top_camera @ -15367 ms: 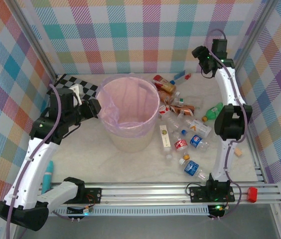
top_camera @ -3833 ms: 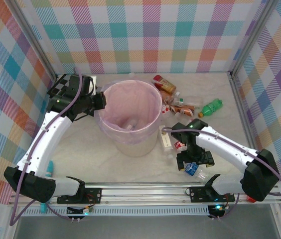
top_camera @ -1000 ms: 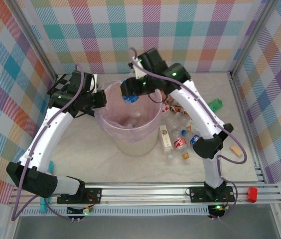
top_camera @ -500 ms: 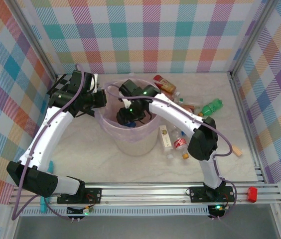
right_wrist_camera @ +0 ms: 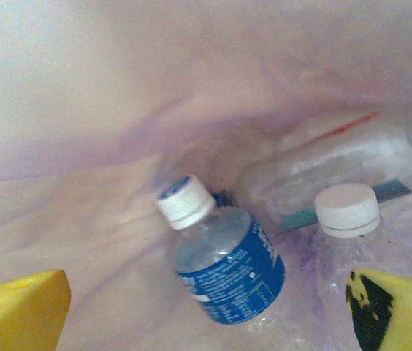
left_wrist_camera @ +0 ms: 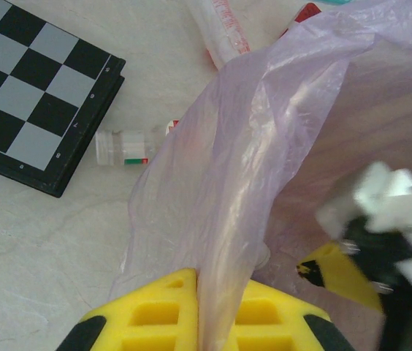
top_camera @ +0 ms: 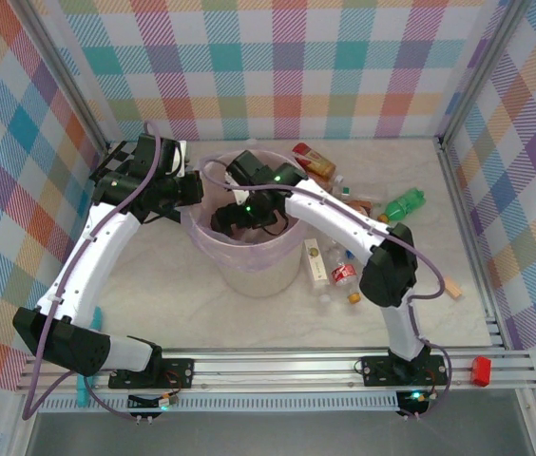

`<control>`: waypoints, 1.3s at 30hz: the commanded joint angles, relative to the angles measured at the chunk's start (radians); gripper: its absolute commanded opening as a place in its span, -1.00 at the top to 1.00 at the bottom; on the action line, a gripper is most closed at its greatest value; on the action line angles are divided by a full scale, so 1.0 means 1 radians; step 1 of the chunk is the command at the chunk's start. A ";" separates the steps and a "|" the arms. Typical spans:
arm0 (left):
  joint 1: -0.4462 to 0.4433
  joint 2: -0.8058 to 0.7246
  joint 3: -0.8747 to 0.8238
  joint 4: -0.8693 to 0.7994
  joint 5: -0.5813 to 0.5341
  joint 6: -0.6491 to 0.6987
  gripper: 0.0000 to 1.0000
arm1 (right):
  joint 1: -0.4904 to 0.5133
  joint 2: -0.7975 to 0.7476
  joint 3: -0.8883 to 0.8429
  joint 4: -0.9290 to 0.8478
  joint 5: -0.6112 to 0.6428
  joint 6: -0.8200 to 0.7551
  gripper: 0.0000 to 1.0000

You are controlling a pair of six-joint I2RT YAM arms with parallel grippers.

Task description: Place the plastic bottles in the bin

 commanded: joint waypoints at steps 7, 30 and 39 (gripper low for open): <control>-0.011 -0.043 0.084 -0.058 0.048 -0.010 1.00 | 0.006 -0.233 0.088 0.104 -0.064 -0.164 -0.95; 0.233 -0.221 0.072 -0.223 0.119 -0.010 1.00 | -0.241 -0.456 -0.226 0.526 -0.267 -0.400 -0.98; 0.373 -0.273 0.098 -0.348 0.064 0.050 1.00 | -0.348 -0.313 -0.244 0.526 -0.224 -0.421 -0.97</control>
